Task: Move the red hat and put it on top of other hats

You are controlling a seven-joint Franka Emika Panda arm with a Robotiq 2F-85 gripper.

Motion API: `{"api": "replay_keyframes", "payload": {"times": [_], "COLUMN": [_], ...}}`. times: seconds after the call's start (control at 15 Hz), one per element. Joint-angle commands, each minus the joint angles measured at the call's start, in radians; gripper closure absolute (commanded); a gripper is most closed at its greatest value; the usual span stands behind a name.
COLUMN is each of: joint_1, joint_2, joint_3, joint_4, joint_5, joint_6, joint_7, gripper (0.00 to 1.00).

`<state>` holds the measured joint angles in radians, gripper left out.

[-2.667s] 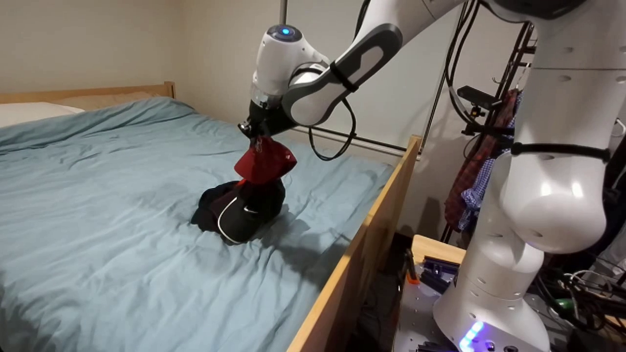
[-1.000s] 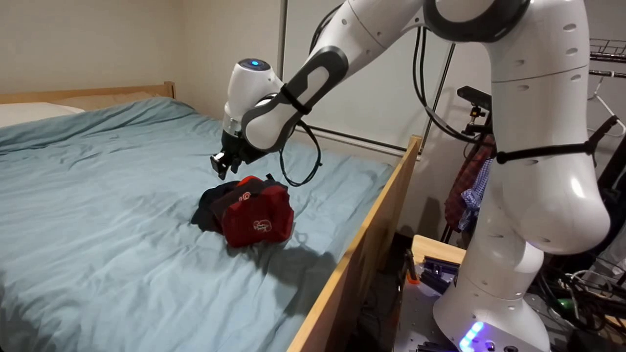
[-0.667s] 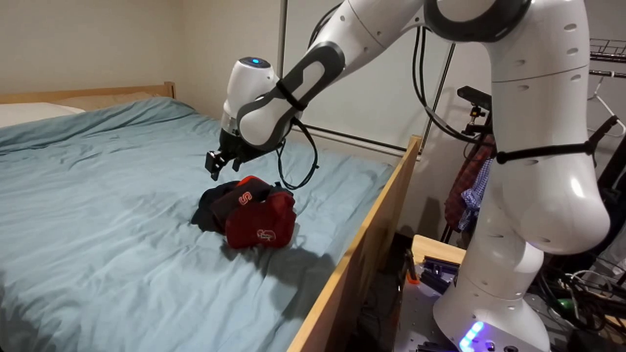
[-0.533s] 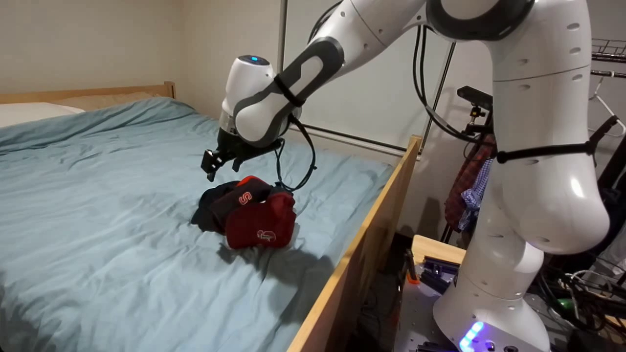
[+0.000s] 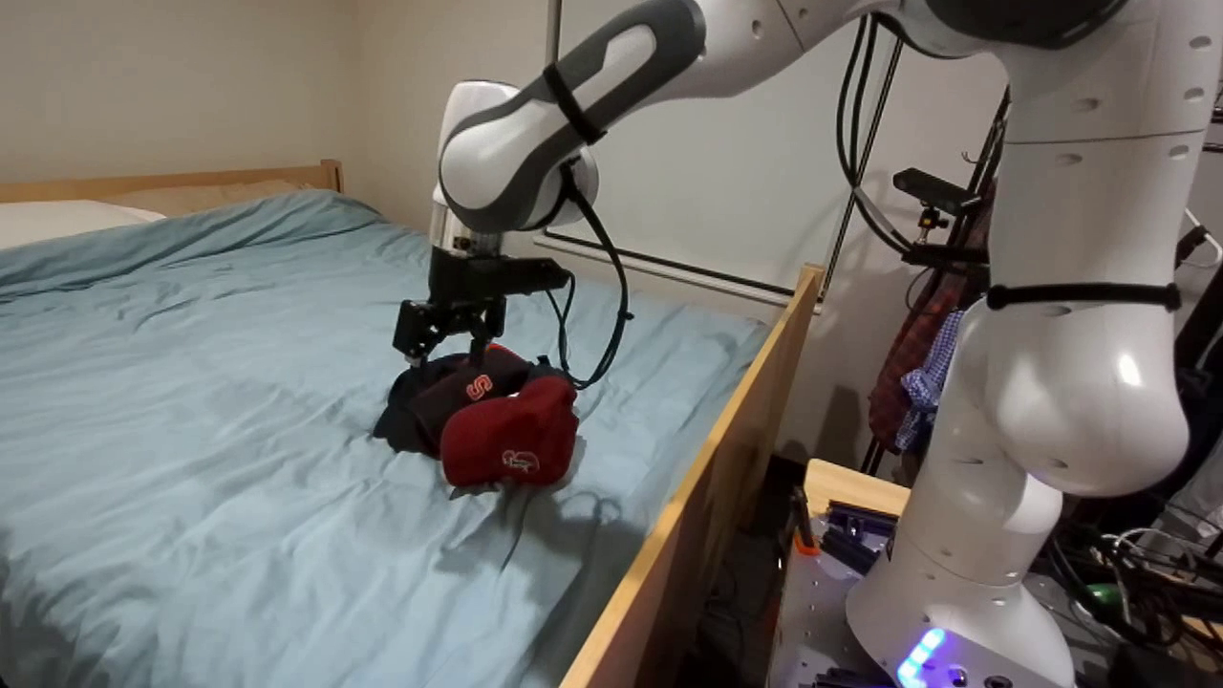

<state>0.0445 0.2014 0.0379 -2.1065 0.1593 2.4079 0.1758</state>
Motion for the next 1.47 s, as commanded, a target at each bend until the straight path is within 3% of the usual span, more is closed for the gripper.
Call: {"api": "replay_keyframes", "payload": {"times": [0.0, 0.27, 0.53, 0.8, 0.87, 0.93, 1.0, 1.2, 1.27, 1.4], "joint_1": [0.004, 0.036, 0.129, 0.387, 0.409, 0.35, 0.366, 0.365, 0.47, 0.595], "joint_2": [-0.08, -0.068, -0.015, 0.073, 0.08, 0.055, 0.067, 0.067, 0.099, 0.142], "joint_3": [-0.005, -0.006, -0.052, -0.323, -0.32, -0.216, -0.278, -0.23, -0.359, -0.507], "joint_4": [-0.14, -0.259, -0.353, -0.356, -0.357, -0.377, -0.359, -0.359, -0.339, -0.299], "joint_5": [0.077, 0.082, -0.017, -0.138, -0.088, -0.03, -0.082, -0.047, -0.067, -0.09], "joint_6": [0.106, 0.316, 0.599, 0.77, 0.788, 0.804, 0.764, 0.781, 0.758, 0.694], "joint_7": [0.116, 0.322, 0.62, 0.932, 0.973, 0.945, 0.909, 0.93, 0.973, 1.015], "gripper": [0.0, 0.0, 0.0, 0.0, 0.0, 0.0, 0.0, 0.0, 0.0, 0.0]}}
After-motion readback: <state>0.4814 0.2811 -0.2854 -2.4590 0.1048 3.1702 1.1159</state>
